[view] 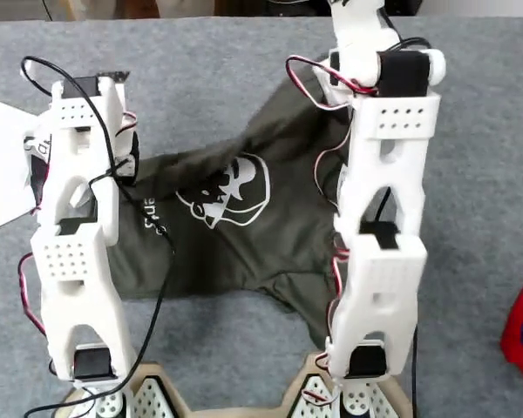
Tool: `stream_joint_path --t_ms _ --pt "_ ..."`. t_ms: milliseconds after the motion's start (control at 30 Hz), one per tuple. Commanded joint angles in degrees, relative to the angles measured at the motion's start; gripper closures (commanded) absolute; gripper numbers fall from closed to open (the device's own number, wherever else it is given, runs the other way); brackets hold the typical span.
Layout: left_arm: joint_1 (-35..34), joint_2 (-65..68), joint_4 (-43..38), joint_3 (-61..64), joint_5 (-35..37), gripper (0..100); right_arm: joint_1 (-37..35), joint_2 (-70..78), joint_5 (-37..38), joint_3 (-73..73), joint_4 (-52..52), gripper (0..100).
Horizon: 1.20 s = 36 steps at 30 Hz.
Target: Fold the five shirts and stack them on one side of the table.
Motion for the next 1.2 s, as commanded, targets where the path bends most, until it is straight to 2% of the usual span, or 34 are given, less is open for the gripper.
stream_joint_path --t_ms 0,267,567,667,867,1167 --pt "-0.1 -7.6 0.5 4.9 -1.8 98 -1.0 -11.4 0.6 18.6 0.9 99.3" --pt "-0.1 -16.6 -5.2 24.0 -5.1 98 0.0 -25.3 0.7 48.0 -1.3 99.3" --pt "0.1 -40.5 -23.9 62.5 -7.1 98 0.4 -43.1 0.7 77.1 -7.5 99.3" --pt "-0.2 -49.9 -27.4 72.0 -7.1 98 0.4 -50.1 0.7 86.0 -10.3 99.3" --pt "-0.2 -65.2 -26.0 80.4 -6.9 98 2.9 -62.5 0.9 97.5 -11.2 99.3" --pt "0.1 -75.3 -20.3 85.8 -7.1 98 8.7 -74.8 8.0 109.2 -10.8 99.1"
